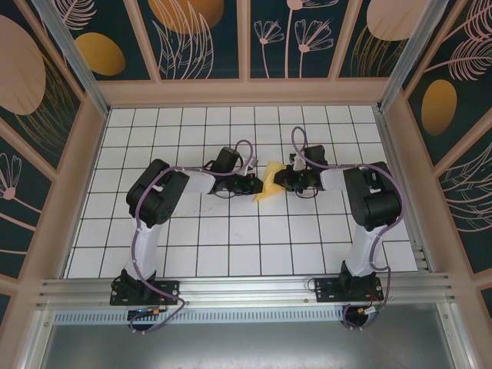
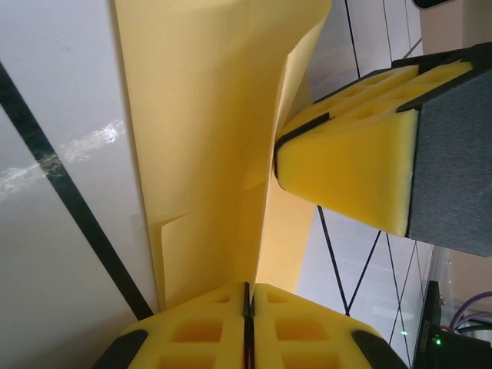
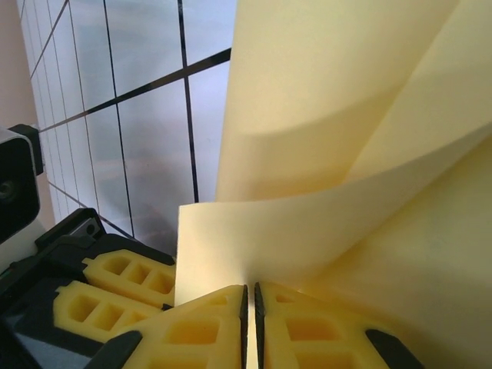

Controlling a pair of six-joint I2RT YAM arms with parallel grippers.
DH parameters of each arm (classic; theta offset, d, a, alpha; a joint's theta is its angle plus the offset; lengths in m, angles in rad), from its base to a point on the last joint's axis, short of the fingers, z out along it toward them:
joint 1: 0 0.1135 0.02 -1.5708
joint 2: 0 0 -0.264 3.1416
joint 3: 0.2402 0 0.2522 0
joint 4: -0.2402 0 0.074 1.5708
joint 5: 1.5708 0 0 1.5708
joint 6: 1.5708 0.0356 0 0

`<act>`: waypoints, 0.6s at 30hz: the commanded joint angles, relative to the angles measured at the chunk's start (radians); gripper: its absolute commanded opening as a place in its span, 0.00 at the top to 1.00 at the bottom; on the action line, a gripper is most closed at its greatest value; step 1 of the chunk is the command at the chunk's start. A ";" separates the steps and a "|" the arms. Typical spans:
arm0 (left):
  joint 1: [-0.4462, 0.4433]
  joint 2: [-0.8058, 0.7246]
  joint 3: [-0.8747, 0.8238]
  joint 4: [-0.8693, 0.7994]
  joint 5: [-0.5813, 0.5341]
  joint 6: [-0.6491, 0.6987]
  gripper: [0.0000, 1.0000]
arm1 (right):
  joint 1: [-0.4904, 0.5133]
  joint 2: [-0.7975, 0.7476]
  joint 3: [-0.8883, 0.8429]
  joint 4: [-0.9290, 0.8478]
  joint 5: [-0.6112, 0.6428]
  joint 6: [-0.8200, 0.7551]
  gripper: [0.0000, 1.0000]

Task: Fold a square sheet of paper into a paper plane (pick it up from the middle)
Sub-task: Fourth fold the wing at the center of the table.

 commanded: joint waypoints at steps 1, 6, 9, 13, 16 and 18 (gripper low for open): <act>0.002 0.014 -0.026 0.004 -0.073 0.005 0.84 | -0.004 0.017 -0.003 -0.048 0.023 -0.010 0.84; 0.002 0.008 -0.016 0.023 -0.071 -0.005 0.76 | -0.005 0.042 0.018 -0.100 0.040 -0.030 0.82; 0.002 0.017 -0.004 0.029 -0.068 -0.008 0.74 | -0.004 0.046 0.019 -0.097 0.036 -0.029 0.81; 0.002 0.031 0.011 0.016 -0.079 0.001 0.74 | -0.003 0.022 0.010 -0.056 0.008 -0.017 0.78; 0.002 0.041 0.022 -0.010 -0.095 0.015 0.78 | -0.005 0.003 0.005 -0.038 -0.008 -0.012 0.77; 0.002 0.049 0.027 -0.023 -0.102 0.022 0.78 | -0.004 -0.001 0.004 -0.041 -0.009 -0.014 0.76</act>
